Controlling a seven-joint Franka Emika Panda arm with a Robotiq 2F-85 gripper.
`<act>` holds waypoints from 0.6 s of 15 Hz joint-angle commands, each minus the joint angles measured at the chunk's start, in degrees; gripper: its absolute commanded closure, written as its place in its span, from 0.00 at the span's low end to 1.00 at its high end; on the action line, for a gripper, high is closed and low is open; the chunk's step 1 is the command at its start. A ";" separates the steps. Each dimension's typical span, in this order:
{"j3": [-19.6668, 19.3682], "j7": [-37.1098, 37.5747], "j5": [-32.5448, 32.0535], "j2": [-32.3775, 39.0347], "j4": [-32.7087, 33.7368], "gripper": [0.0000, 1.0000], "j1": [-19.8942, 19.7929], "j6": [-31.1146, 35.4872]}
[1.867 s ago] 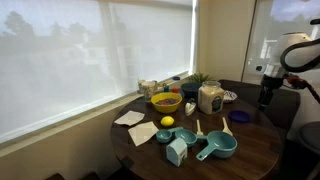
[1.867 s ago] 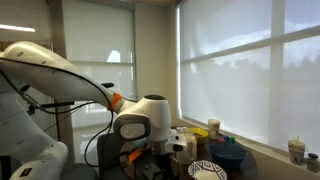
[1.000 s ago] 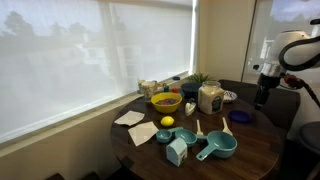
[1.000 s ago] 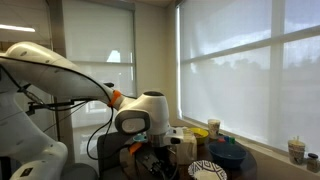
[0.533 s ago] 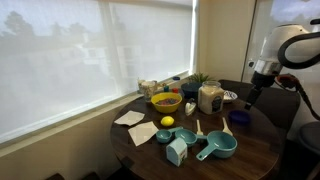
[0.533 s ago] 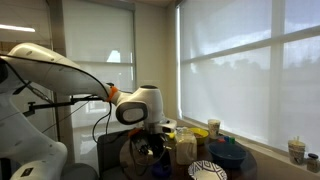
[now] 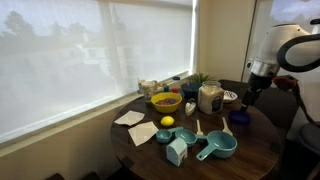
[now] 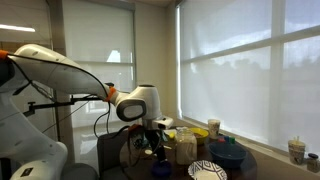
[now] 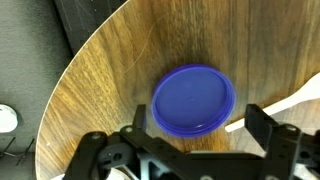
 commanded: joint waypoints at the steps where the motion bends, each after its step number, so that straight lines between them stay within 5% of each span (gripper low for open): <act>1: 0.03 -0.03 0.02 -0.01 0.09 0.00 -0.08 -0.15; 4: 0.03 -0.02 0.02 -0.01 0.09 0.00 -0.10 -0.16; 9: 4.48 12.10 1.54 1.51 0.12 0.00 -0.10 2.65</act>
